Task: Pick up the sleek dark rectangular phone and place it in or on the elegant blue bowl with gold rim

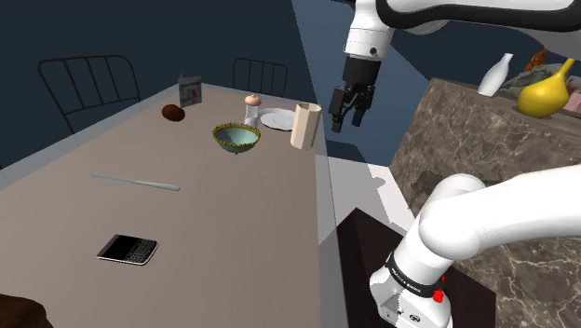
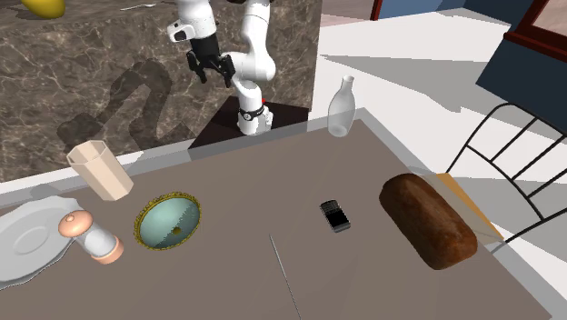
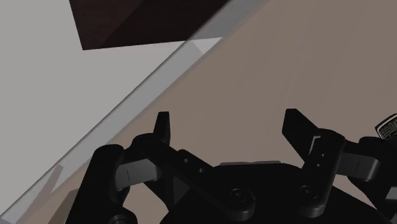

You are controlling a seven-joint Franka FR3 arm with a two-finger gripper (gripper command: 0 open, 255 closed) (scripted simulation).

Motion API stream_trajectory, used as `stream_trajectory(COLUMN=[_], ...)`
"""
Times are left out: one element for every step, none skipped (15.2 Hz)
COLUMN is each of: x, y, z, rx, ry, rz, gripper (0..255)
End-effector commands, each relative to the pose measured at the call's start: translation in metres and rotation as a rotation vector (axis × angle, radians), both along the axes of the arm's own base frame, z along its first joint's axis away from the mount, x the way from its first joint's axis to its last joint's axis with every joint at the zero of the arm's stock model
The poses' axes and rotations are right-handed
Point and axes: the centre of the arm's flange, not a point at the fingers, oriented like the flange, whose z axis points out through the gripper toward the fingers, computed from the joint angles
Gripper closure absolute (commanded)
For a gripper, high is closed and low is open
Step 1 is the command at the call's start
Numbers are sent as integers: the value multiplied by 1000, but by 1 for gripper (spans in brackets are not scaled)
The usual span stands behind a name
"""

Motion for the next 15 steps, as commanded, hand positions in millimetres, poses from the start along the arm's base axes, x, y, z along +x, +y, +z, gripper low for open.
stream_trajectory(x=[0, 6, 13, 19, 25, 31, 37, 43, 49, 54, 60, 65, 71, 76, 81], y=[0, 10, 20, 30, 40, 50, 60, 70, 80, 91, 101, 112, 122, 133, 143], z=[0, -6, -12, -18, -24, -30, -36, -41, -47, -53, -59, -65, -71, -77, -82], rx=[0, 0, 0, 0, 0, 0, 0, 0, -1, -1, -1, -1, -1, -1, -1], ry=[0, -2, -4, -6, -8, -10, -12, -15, -17, -19, -21, -23, -25, -27, -29], rz=[0, 12, 23, 35, 46, 58, 69, 81, 92, 104, 115, 127, 138, 150, 161], gripper=[0, 0, 0, 0, 0, 0, 0, 0, 0, 0, 0, 0, 0, 0, 0])
